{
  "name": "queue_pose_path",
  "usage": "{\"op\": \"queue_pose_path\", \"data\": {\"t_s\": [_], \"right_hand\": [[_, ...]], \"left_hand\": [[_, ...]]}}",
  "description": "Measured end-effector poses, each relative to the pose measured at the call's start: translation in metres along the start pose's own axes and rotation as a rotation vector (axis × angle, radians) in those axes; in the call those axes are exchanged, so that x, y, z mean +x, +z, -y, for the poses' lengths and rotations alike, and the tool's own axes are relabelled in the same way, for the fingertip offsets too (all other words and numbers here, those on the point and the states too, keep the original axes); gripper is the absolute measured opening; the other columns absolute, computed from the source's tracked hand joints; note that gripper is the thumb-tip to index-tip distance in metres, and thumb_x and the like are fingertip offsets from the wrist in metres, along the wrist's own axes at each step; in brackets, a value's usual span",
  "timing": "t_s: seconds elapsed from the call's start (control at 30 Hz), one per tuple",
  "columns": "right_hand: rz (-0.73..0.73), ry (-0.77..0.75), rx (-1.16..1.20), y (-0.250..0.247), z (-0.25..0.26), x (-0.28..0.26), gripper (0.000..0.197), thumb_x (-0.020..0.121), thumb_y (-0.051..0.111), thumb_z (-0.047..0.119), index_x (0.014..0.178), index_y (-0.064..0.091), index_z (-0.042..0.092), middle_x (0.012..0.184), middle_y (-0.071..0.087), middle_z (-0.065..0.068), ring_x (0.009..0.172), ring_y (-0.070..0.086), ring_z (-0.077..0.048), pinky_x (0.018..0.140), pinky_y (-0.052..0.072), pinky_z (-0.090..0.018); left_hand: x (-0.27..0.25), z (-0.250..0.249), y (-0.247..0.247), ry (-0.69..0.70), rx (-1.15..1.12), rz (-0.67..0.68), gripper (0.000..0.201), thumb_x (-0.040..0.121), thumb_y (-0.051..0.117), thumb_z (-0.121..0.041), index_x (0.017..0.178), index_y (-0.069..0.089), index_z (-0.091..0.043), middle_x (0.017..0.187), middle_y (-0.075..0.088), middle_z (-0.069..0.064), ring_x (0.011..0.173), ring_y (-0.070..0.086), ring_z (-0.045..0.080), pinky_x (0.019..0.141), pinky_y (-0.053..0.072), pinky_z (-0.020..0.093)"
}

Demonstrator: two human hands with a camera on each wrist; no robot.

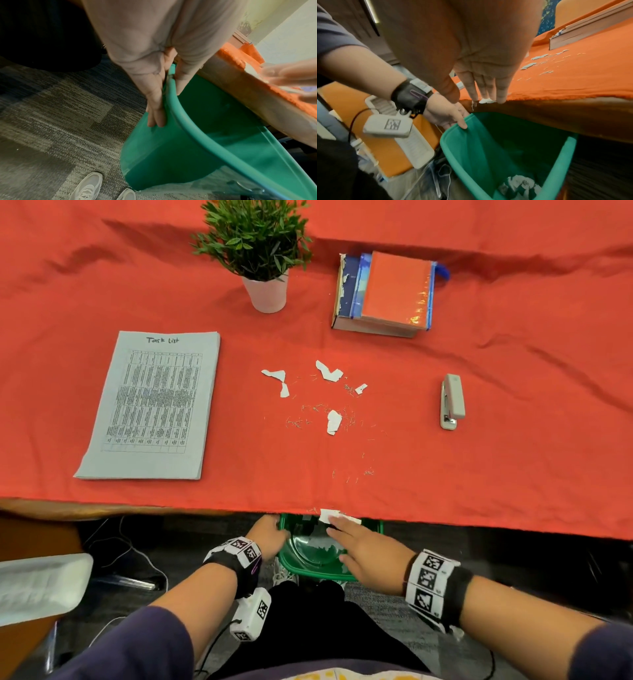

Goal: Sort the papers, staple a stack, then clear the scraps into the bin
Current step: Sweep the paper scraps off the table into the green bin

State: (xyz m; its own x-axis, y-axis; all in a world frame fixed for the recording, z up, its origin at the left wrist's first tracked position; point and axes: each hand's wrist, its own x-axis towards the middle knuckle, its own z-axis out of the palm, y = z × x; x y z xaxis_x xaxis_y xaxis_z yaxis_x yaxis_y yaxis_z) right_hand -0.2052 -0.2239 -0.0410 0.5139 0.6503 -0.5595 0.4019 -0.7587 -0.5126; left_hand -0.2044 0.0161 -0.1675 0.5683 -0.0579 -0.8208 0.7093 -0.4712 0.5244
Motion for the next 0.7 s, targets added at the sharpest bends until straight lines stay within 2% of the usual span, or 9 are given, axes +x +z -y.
{"op": "queue_pose_path", "data": {"t_s": [0.1, 0.13, 0.17, 0.27, 0.37, 0.43, 0.53, 0.63, 0.7], "right_hand": [[-0.219, 0.039, 0.075, -0.031, -0.004, 0.005, 0.047, 0.102, 0.036, 0.026, 0.149, 0.031, 0.026, 0.155, 0.023, 0.013, 0.125, 0.052, -0.007, 0.104, 0.041, -0.022], [-0.3, 0.079, 0.082, -0.045, -0.013, 0.012, 0.045, 0.102, 0.037, 0.025, 0.147, 0.035, 0.026, 0.152, 0.028, 0.015, 0.116, 0.058, -0.006, 0.099, 0.046, -0.022], [-0.367, 0.125, 0.083, -0.059, -0.026, 0.021, 0.045, 0.101, 0.037, 0.024, 0.146, 0.037, 0.024, 0.151, 0.034, 0.011, 0.119, 0.057, -0.01, 0.101, 0.045, -0.025], [-0.394, 0.287, 0.043, -0.089, -0.076, 0.053, 0.051, 0.101, 0.039, 0.023, 0.15, 0.029, 0.015, 0.157, 0.028, -0.004, 0.145, 0.027, -0.02, 0.118, 0.021, -0.032], [-0.31, 0.371, 0.001, -0.089, -0.1, 0.068, 0.065, 0.101, 0.038, 0.034, 0.153, 0.011, 0.007, 0.162, 0.005, -0.011, 0.15, 0.004, -0.024, 0.12, 0.006, -0.033], [-0.263, 0.346, -0.036, -0.075, -0.095, 0.067, 0.073, 0.1, 0.035, 0.045, 0.153, 0.002, 0.007, 0.162, -0.005, -0.01, 0.149, -0.003, -0.024, 0.121, 0.005, -0.036], [-0.175, 0.237, -0.092, -0.041, -0.065, 0.051, 0.079, 0.097, 0.03, 0.054, 0.152, -0.007, 0.012, 0.159, -0.017, -0.006, 0.147, -0.012, -0.021, 0.121, 0.002, -0.038], [-0.059, 0.136, -0.139, -0.007, -0.03, 0.028, 0.082, 0.095, 0.028, 0.057, 0.15, -0.014, 0.013, 0.155, -0.026, -0.004, 0.144, -0.02, -0.019, 0.118, -0.005, -0.034], [0.029, 0.073, -0.102, 0.008, -0.015, 0.017, 0.084, 0.094, 0.027, 0.06, 0.15, -0.015, 0.014, 0.154, -0.028, -0.001, 0.144, -0.021, -0.017, 0.119, -0.004, -0.034]], "left_hand": [[0.002, 0.003, 0.0, 0.003, 0.021, -0.011, 0.008, 0.086, 0.059, -0.011, 0.086, 0.063, -0.018, 0.083, 0.061, 0.017, 0.075, 0.06, 0.026, 0.077, 0.051, 0.043], [0.003, 0.004, 0.0, 0.006, 0.03, -0.015, 0.008, 0.085, 0.059, -0.012, 0.087, 0.063, -0.018, 0.084, 0.062, 0.017, 0.076, 0.061, 0.026, 0.079, 0.052, 0.044], [0.002, 0.002, 0.0, 0.011, 0.034, -0.019, 0.009, 0.086, 0.059, -0.011, 0.089, 0.063, -0.018, 0.085, 0.063, 0.018, 0.077, 0.062, 0.028, 0.079, 0.052, 0.044], [0.002, 0.001, 0.002, 0.021, 0.042, -0.034, 0.013, 0.088, 0.058, -0.008, 0.088, 0.061, -0.021, 0.094, 0.069, 0.024, 0.084, 0.068, 0.037, 0.083, 0.053, 0.045], [0.003, 0.004, 0.003, 0.03, 0.055, -0.023, 0.01, 0.086, 0.058, -0.011, 0.095, 0.063, -0.013, 0.094, 0.07, 0.022, 0.084, 0.069, 0.038, 0.084, 0.054, 0.048], [0.003, 0.004, 0.005, 0.033, 0.058, -0.022, 0.008, 0.088, 0.057, -0.01, 0.092, 0.064, -0.011, 0.082, 0.066, 0.018, 0.073, 0.065, 0.029, 0.075, 0.053, 0.038], [0.003, 0.002, 0.007, 0.014, 0.055, -0.034, 0.008, 0.091, 0.056, -0.009, 0.093, 0.063, -0.009, 0.072, 0.056, 0.015, 0.065, 0.055, 0.023, 0.064, 0.042, 0.03], [0.004, 0.004, 0.006, -0.001, 0.072, -0.033, 0.018, 0.09, 0.057, -0.013, 0.105, 0.061, -0.003, 0.073, 0.053, 0.014, 0.065, 0.054, 0.023, 0.063, 0.041, 0.03], [0.006, 0.006, 0.006, -0.018, 0.073, -0.025, 0.026, 0.088, 0.058, -0.014, 0.11, 0.059, -0.001, 0.075, 0.055, 0.013, 0.067, 0.056, 0.023, 0.065, 0.043, 0.032]]}}
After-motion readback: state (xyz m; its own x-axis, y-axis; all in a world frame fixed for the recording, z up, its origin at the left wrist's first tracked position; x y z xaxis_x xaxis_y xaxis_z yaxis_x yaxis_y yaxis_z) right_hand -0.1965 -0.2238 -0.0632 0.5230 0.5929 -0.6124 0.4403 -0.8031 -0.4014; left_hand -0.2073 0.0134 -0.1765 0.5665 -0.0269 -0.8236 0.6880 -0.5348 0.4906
